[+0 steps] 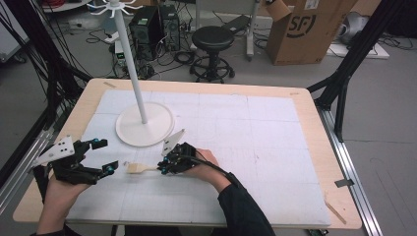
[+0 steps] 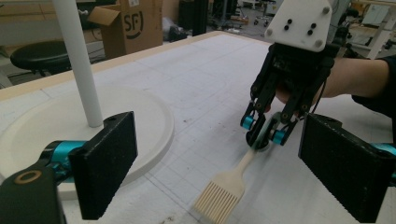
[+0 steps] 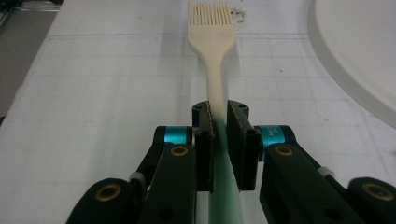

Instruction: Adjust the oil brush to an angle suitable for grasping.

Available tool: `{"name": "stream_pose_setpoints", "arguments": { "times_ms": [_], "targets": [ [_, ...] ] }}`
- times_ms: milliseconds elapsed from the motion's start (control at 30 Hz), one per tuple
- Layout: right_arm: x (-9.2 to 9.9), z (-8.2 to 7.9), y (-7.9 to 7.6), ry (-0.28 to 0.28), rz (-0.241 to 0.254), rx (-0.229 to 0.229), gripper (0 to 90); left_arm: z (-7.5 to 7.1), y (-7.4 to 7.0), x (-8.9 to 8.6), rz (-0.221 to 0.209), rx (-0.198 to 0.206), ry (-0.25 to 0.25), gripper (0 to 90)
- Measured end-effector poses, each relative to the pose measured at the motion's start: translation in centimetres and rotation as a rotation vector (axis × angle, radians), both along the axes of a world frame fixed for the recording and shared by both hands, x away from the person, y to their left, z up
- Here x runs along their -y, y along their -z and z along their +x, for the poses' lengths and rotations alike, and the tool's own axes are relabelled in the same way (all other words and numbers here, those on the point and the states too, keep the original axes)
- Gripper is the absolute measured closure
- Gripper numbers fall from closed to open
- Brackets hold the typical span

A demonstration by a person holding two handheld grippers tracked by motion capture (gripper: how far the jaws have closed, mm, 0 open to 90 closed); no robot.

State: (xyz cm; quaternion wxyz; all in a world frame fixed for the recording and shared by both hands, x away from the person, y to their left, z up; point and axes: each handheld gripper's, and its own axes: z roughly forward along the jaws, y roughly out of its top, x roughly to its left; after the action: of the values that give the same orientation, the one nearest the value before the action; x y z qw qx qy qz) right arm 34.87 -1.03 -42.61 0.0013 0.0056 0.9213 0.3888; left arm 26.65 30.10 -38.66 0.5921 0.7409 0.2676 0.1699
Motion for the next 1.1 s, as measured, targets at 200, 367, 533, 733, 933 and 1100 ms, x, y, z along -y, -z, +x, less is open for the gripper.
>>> {"name": "stream_pose_setpoints", "arguments": {
  "times_ms": [200,367,533,733,933,1100],
  "targets": [
    [-1.1,0.0,1.0,-0.008,-0.026,-0.013,81.7,0.0,0.1,0.0,0.000,-0.001,0.000,12.3],
    [-1.3,0.0,1.4,-0.010,-0.031,-0.014,81.2,0.1,0.1,0.1,0.001,-0.002,0.001,12.3],
    [-1.3,-0.1,1.3,-0.006,-0.033,-0.004,77.6,0.1,0.1,0.1,0.001,-0.003,0.001,12.3],
    [-1.0,-0.2,1.2,0.013,-0.035,0.007,62.0,0.1,0.1,0.0,0.001,-0.003,0.002,12.3],
    [0.7,-0.7,-0.9,0.049,0.029,0.030,49.4,0.1,0.1,0.1,0.001,-0.005,-0.001,12.3],
    [4.0,-1.1,-2.8,0.118,0.093,0.046,41.0,0.1,0.2,0.1,0.007,-0.005,0.000,12.3]
  ]
}}
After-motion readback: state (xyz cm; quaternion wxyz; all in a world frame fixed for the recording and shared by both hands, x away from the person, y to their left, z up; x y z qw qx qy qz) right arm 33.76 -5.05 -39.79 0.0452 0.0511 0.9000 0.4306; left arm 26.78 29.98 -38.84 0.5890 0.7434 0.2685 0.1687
